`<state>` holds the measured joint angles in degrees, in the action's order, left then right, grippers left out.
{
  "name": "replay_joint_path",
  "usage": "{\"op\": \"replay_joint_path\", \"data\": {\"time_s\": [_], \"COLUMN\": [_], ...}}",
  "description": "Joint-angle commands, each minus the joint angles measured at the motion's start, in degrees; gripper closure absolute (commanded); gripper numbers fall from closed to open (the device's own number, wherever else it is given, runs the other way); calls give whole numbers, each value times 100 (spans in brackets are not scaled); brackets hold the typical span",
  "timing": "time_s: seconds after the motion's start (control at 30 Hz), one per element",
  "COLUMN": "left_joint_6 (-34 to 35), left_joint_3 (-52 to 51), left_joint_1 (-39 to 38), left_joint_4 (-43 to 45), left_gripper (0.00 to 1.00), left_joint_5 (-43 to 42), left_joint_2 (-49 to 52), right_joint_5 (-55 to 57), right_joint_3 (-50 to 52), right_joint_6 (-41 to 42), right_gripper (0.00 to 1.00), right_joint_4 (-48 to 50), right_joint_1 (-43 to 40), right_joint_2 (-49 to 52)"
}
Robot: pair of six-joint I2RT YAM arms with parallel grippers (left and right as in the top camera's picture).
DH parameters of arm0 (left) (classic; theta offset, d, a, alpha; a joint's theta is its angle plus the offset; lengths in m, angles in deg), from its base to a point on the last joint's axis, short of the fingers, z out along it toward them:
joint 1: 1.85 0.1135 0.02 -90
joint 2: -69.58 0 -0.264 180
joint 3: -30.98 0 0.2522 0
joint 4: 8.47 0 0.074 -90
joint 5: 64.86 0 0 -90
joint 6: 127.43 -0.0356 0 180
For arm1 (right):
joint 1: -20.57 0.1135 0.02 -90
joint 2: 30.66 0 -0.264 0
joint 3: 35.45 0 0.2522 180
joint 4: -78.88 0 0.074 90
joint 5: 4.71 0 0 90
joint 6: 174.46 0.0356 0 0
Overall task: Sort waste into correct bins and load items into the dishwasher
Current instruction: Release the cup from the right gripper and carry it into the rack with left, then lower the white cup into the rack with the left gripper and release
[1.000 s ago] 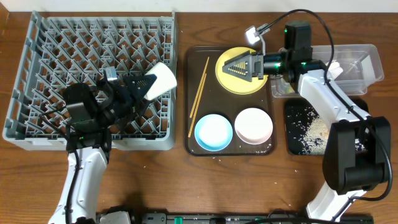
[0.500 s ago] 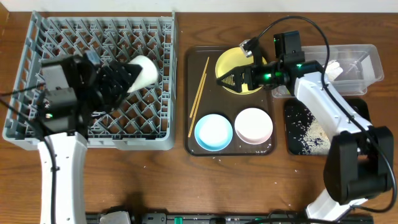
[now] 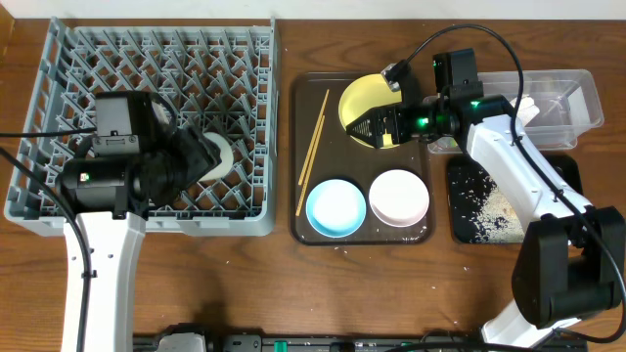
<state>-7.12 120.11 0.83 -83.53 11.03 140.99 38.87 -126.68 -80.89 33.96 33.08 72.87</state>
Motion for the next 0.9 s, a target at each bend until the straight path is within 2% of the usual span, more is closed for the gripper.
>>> {"op": "replay_joint_path", "data": {"time_s": [0.0,0.27,0.6,0.87], "left_joint_6": [-136,-396,-992,-988], "left_joint_3": [251,649,2391,2439], "left_joint_1": [-31,-31,-269,-518], "left_joint_4": [-238,-741,-2138,-2531], "left_gripper": [54,54,54,54], "left_joint_5": [503,883,916,1080], "left_joint_2": [15,245,1788,2181], "right_joint_5": [9,7,9,9], "right_joint_3": [-42,-42,-42,-42], "right_joint_6": [-114,-111,-111,-111], "right_gripper": [1,1,1,1], "right_joint_4": [-52,-136,-208,-254], "right_joint_1": [31,31,31,31], "right_joint_2": [-109,-111,-109,-109]}}
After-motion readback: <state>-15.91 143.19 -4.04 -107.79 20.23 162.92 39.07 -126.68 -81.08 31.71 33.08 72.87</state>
